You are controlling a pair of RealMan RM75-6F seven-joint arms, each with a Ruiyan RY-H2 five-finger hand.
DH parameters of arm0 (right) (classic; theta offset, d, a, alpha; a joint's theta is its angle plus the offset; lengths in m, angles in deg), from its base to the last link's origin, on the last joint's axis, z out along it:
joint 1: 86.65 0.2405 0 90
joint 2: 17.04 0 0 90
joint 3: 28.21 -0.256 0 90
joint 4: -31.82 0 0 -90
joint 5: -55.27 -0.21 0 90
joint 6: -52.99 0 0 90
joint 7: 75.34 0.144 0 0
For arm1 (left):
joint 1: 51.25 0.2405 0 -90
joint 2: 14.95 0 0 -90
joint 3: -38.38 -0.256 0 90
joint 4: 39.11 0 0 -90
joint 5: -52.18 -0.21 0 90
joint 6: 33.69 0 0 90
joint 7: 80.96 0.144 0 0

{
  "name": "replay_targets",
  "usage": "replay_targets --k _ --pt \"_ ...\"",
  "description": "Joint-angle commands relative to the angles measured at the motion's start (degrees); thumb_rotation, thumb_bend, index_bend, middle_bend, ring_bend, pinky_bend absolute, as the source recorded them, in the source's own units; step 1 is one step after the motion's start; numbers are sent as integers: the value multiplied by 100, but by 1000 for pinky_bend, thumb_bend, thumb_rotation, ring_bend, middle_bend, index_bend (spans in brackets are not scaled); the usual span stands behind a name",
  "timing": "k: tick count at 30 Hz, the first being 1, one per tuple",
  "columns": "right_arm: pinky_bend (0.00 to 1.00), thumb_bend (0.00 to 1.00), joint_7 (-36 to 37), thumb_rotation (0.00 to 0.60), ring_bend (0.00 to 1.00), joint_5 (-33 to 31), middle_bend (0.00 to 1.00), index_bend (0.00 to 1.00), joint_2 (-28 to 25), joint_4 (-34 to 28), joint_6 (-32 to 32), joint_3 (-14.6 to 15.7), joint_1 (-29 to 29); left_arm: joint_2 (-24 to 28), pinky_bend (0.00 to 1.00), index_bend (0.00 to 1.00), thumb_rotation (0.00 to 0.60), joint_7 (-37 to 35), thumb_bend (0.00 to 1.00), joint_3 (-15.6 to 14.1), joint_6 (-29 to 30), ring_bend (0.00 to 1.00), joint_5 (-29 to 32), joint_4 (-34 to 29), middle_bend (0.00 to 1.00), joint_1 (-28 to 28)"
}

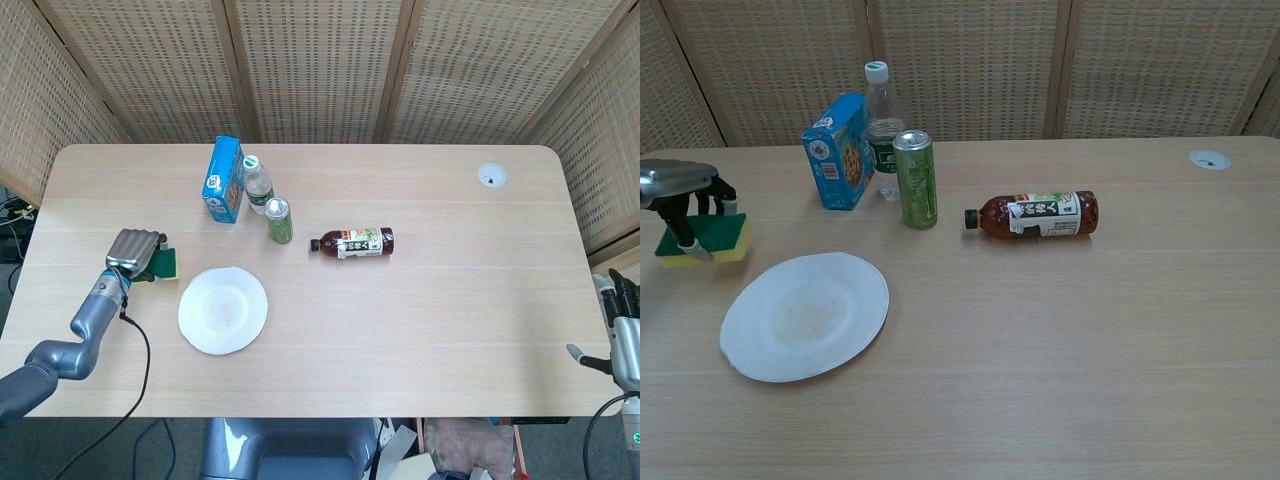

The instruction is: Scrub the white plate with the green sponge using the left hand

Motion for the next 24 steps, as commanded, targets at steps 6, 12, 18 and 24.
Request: replay_targets --k 6,12,18,24 --pt "0 0 -4 600 0 -25 0 62 -2 -9 3 -12 -1 -457 284 311 600 -382 121 2 -409 261 -53 755 196 -10" --pt "0 0 74 600 0 2 0 63 -35 -14 31 -13 -20 -6 0 0 600 -409 0 237 -593 0 289 99 0 47" --pt "0 0 174 600 0 68 0 62 -86 -44 91 -10 -49 1019 0 0 600 -617 0 406 557 0 134 -1580 0 596" --pt "0 0 269 600 0 150 0 62 -129 -75 175 -1 -88 1667 0 0 600 -725 0 394 1676 0 -18 -2756 0 1247"
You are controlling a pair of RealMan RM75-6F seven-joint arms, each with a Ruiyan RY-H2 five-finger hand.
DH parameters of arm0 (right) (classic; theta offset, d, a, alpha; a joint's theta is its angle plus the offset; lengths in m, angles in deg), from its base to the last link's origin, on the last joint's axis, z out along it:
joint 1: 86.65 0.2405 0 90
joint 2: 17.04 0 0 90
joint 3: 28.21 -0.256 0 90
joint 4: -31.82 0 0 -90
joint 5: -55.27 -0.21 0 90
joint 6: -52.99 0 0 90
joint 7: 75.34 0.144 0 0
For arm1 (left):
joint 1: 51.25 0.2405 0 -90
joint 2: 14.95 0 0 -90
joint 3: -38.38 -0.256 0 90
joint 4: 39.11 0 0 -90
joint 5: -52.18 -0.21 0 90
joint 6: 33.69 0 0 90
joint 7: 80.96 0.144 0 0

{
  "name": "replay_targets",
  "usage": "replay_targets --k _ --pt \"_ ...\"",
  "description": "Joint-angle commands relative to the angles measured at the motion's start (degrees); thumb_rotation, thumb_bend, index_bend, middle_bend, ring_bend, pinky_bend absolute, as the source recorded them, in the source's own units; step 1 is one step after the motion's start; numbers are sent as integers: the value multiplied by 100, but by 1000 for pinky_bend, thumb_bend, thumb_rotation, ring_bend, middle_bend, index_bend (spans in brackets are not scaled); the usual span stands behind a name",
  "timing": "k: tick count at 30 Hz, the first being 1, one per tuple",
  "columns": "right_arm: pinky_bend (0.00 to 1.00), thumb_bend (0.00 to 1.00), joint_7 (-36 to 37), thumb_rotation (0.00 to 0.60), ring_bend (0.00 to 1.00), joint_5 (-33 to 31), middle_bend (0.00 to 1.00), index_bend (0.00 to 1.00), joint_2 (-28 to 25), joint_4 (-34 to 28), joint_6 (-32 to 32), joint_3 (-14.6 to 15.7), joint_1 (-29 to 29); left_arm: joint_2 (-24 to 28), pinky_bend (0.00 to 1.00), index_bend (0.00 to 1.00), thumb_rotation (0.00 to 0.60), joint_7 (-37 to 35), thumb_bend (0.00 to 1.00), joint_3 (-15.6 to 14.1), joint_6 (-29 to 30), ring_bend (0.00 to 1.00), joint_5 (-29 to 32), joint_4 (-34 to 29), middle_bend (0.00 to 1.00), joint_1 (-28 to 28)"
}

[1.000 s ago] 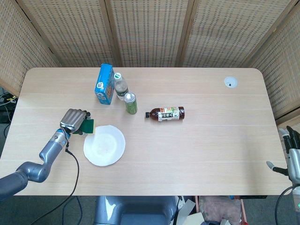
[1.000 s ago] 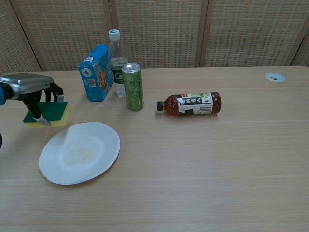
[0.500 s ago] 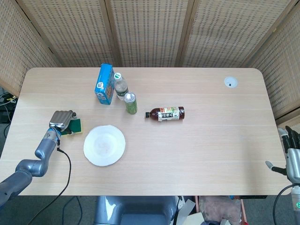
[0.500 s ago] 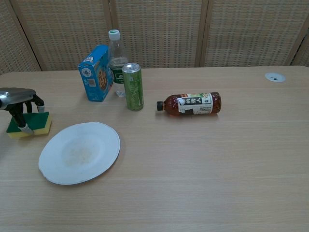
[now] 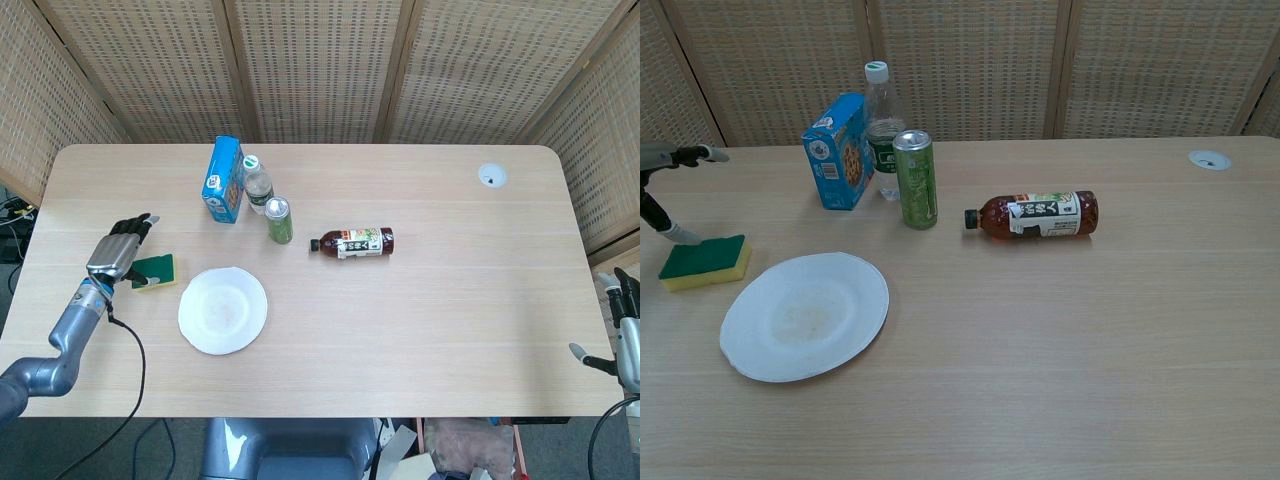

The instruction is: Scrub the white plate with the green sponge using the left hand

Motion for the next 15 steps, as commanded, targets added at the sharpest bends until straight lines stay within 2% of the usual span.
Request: replay_targets --k 1,8,10,15 --pt "0 0 46 600 0 35 0 62 -20 -11 32 8 -20 658 0 0 600 -122 0 52 1150 0 -111 -1029 0 723" --pt "0 0 189 600 0 154 0 62 -66 -17 134 18 -61 1242 0 0 600 746 0 -251 2863 0 -24 -2559 0 1813" --pt "0 0 249 600 0 167 0 62 -91 -28 184 7 -86 1374 0 0 600 858 0 -446 3369 0 -278 -2945 0 2145" --pt "0 0 356 600 0 187 0 62 -138 -39 243 -3 -125 1469 0 0 600 967 0 -630 3712 0 -682 -3148 0 2376"
